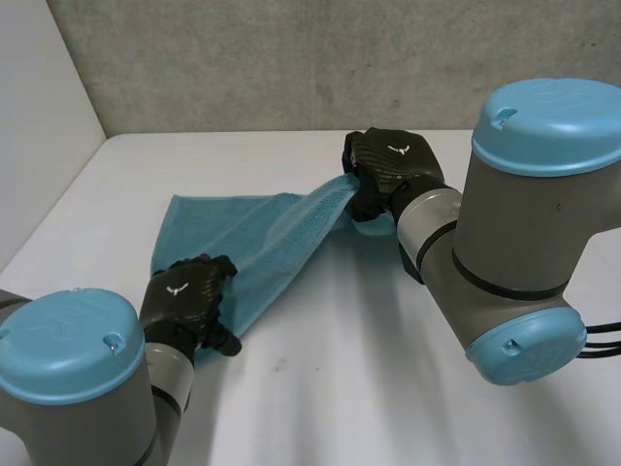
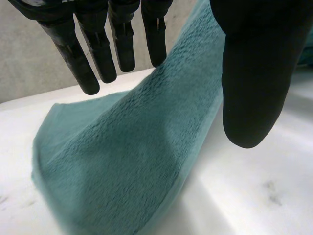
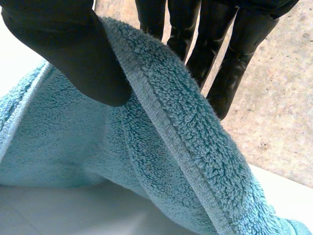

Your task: Fold the laundry

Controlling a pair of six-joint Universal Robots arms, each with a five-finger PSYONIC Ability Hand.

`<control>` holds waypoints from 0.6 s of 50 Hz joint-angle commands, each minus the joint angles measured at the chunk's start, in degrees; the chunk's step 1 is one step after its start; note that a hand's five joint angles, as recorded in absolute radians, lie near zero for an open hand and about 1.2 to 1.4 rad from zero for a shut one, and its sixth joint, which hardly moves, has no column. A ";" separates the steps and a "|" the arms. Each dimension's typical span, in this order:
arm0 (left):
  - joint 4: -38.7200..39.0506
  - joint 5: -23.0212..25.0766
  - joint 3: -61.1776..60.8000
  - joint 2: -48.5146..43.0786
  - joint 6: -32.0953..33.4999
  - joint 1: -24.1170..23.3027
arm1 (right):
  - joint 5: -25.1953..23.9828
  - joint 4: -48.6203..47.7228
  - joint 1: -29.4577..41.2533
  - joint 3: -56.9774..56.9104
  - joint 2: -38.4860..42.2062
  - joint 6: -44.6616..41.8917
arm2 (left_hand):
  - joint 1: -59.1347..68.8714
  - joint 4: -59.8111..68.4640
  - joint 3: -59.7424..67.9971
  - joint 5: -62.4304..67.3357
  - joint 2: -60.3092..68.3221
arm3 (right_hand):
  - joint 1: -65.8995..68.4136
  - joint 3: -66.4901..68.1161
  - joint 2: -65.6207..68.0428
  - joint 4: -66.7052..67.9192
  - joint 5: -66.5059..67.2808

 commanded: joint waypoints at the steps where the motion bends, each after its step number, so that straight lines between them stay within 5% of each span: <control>1: 0.26 -0.96 -2.99 -0.42 2.98 1.46 | -0.12 -0.01 -0.15 0.00 1.44 -0.86 | 5.29 5.23 5.24 4.81 5.27 | 20.85 9.76 9.99 9.30 11.52; 14: 2.36 -0.08 -6.06 -1.74 16.52 7.87 | -0.38 0.08 -0.86 1.23 3.29 -1.75 | 12.02 11.96 11.97 11.54 12.00 | 20.68 9.59 9.82 9.13 11.35; 30: 4.56 5.54 -5.63 -5.69 17.06 10.69 | -0.56 -0.18 -0.50 2.55 3.29 -1.92 | 14.72 14.66 14.66 14.24 14.69 | 20.68 9.59 9.82 9.13 11.35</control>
